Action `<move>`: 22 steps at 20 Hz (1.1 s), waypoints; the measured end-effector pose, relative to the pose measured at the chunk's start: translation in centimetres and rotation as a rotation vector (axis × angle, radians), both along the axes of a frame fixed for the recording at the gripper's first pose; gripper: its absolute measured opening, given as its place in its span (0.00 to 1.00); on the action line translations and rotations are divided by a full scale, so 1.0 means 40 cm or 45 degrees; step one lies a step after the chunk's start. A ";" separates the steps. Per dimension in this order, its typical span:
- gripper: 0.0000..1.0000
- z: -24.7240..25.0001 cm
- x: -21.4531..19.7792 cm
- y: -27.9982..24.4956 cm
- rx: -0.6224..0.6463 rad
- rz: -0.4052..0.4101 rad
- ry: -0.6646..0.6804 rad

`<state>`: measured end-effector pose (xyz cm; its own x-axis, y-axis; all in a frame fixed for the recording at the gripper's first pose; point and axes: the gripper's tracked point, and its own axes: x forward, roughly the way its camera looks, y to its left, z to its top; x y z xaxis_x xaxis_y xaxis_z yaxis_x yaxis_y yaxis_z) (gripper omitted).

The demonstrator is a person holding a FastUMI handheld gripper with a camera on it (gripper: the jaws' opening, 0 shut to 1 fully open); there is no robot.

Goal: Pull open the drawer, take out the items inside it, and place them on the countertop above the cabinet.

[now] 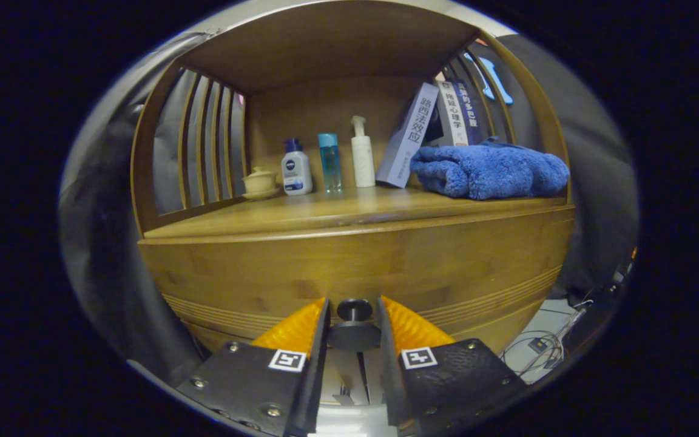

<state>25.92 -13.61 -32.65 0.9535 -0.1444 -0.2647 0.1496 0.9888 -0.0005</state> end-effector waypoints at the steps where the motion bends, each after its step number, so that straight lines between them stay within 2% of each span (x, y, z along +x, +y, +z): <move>1: 0.43 0.007 0.002 0.000 -0.028 -0.008 -0.029; 3: 0.43 -0.002 0.001 -0.001 -0.082 -0.029 -0.008; 6: 0.43 -0.020 -0.007 0.000 -0.133 0.005 0.053; 8: 0.38 -0.028 -0.010 -0.005 -0.085 -0.032 0.088; 9: 0.28 -0.015 -0.027 0.000 -0.088 -0.046 0.067; 12: 0.28 -0.014 -0.073 0.014 -0.174 -0.014 0.060; 22: 0.27 0.000 -0.306 0.050 -0.138 0.005 0.065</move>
